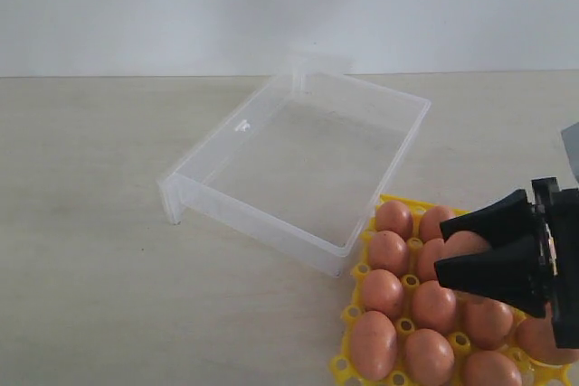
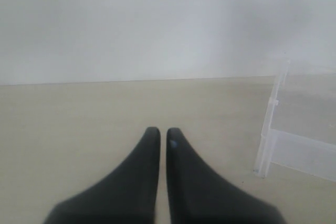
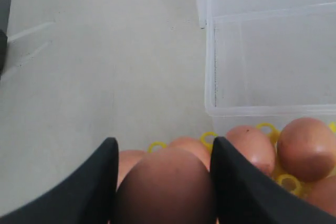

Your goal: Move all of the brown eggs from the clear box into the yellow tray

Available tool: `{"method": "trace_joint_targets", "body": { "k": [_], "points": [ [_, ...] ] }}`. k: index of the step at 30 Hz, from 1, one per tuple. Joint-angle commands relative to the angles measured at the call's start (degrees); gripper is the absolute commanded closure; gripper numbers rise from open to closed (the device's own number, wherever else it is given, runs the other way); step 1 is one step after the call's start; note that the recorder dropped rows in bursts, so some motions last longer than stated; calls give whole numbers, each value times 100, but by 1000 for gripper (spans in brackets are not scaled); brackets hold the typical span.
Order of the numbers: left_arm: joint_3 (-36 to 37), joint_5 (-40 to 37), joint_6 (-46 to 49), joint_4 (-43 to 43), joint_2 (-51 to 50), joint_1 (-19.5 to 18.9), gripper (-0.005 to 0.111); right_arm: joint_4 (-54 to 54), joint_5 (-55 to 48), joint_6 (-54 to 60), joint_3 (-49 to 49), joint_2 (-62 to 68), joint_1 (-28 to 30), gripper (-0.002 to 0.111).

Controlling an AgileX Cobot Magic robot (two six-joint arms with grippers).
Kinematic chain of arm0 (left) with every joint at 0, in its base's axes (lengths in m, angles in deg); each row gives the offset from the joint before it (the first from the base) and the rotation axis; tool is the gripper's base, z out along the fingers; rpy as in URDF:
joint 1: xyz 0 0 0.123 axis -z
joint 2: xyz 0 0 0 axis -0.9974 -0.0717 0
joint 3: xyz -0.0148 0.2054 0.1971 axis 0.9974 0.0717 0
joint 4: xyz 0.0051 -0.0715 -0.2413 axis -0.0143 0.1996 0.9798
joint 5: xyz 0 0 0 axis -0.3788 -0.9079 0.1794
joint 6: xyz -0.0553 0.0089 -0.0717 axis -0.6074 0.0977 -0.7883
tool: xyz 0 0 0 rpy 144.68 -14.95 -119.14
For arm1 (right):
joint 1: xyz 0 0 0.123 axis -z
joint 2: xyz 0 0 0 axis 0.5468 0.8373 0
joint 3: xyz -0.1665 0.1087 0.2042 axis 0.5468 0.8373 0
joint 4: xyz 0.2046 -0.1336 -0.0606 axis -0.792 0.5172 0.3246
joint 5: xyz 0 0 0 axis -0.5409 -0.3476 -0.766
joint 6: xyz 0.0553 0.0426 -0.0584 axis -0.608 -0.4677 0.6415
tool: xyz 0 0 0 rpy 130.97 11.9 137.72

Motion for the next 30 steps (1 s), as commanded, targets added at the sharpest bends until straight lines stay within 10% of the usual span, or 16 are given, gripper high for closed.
{"method": "trace_joint_targets", "body": {
  "k": [1,11,30],
  "points": [
    [23,13,1,-9,21,18,103,-81,79,-322,87,-461,42,108],
    [23,13,1,-9,21,18,103,-81,-2791,-81,686,-747,502,108],
    [23,13,1,-9,21,18,103,-81,121,-1271,87,-771,502,108]
  ]
}}
